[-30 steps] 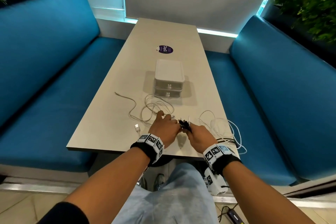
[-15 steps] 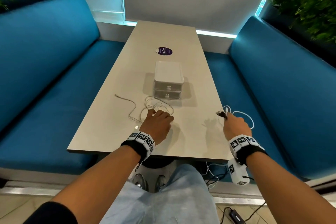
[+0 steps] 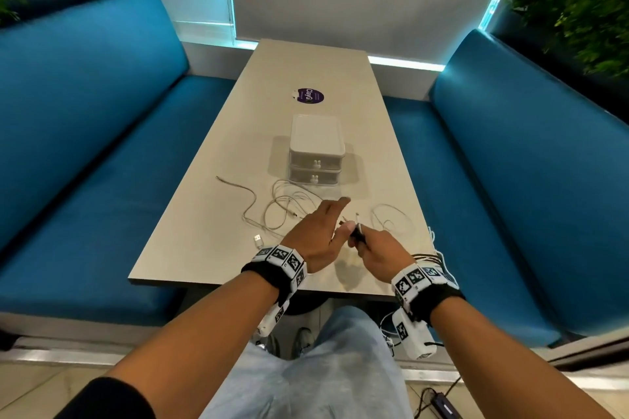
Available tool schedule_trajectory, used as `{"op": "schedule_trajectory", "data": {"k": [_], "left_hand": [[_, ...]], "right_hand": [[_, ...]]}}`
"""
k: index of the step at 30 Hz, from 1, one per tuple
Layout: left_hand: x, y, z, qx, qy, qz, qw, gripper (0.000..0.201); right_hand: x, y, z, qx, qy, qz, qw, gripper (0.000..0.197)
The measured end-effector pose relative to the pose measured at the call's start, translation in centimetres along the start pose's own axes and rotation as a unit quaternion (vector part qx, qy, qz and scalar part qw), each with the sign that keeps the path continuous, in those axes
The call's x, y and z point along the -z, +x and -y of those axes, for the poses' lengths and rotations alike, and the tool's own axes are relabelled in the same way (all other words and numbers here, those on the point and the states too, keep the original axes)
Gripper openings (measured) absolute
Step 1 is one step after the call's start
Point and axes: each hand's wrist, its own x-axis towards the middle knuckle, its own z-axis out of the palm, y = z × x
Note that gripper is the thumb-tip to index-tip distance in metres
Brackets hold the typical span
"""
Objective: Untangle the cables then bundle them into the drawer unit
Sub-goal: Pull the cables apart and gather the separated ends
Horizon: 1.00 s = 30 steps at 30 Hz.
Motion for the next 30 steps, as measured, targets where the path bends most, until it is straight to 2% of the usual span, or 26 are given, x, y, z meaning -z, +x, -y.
{"op": "schedule_trajectory", "data": {"k": [3, 5, 8, 12, 16, 21, 27, 30], "left_hand": [[-0.6, 0.4, -0.5, 0.004, 0.002, 0.028, 1.000, 0.042], [-1.2, 0.7, -0.6, 0.017, -0.009, 0.005, 1.000, 0.032], [-1.4, 0.7, -0.9, 0.044, -0.054, -0.026, 0.997, 0.031], [-0.7, 0.6, -0.6, 0.029, -0.018, -0.019, 0.999, 0.023], [-0.4, 0.3, -0.3, 0.060, -0.010, -0.036, 0.998, 0.020], [-0.3, 0.1, -0.4, 0.082, -0.027, -0.029, 0.996, 0.027], [-0.5, -0.1, -0.6, 0.069, 0.092, -0.017, 0.993, 0.028], [0.4, -0.4, -0.5, 0.052, 0.136, -0.019, 0.989, 0.034]], "right_hand": [[-0.1, -0.2, 0.7, -0.002, 0.005, 0.010, 1.000, 0.021], [0.0, -0.2, 1.2, -0.010, 0.006, 0.026, 1.000, 0.023], [0.1, -0.3, 1.8, -0.006, 0.010, 0.040, 0.999, 0.018], [0.0, -0.7, 2.6, 0.017, 0.016, 0.064, 0.998, 0.021], [-0.4, -1.1, 3.5, 0.004, 0.032, 0.069, 0.997, 0.023], [-0.8, -0.9, 3.7, 0.001, 0.023, 0.077, 0.997, 0.030], [-1.2, -0.5, 3.1, 0.003, 0.039, 0.117, 0.992, 0.020], [-1.2, -0.3, 2.8, -0.008, 0.053, 0.110, 0.992, 0.020]]}}
